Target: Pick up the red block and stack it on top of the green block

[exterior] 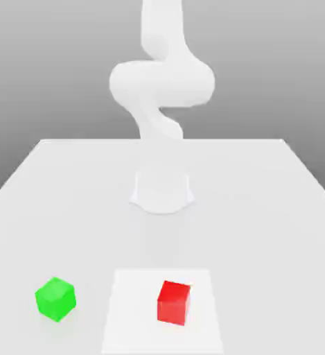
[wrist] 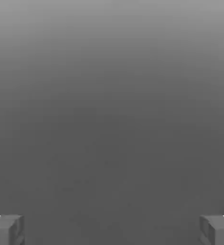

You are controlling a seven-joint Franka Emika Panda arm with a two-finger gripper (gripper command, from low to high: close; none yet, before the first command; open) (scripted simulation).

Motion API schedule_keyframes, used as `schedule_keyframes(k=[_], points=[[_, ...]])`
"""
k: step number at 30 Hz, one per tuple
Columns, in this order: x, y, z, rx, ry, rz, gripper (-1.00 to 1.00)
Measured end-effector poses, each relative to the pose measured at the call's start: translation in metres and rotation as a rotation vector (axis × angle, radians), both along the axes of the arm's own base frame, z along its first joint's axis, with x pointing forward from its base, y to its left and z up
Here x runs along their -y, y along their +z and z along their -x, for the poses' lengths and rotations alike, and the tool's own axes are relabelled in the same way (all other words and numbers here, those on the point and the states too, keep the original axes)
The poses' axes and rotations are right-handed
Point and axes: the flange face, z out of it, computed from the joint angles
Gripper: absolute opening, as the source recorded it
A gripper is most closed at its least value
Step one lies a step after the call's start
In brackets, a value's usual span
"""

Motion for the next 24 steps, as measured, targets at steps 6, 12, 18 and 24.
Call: schedule_keyframes(k=[6,12,18,24], points=[[-0.006,-0.128,-0.061,-0.203,-0.061,-0.024,0.0],[-0.009,-0.259,-0.08,-0.399,-0.121,-0.048,0.0],[-0.014,-0.385,-0.062,-0.595,-0.179,-0.075,0.0],[-0.018,-0.478,-0.038,-0.709,-0.217,-0.093,0.0]])
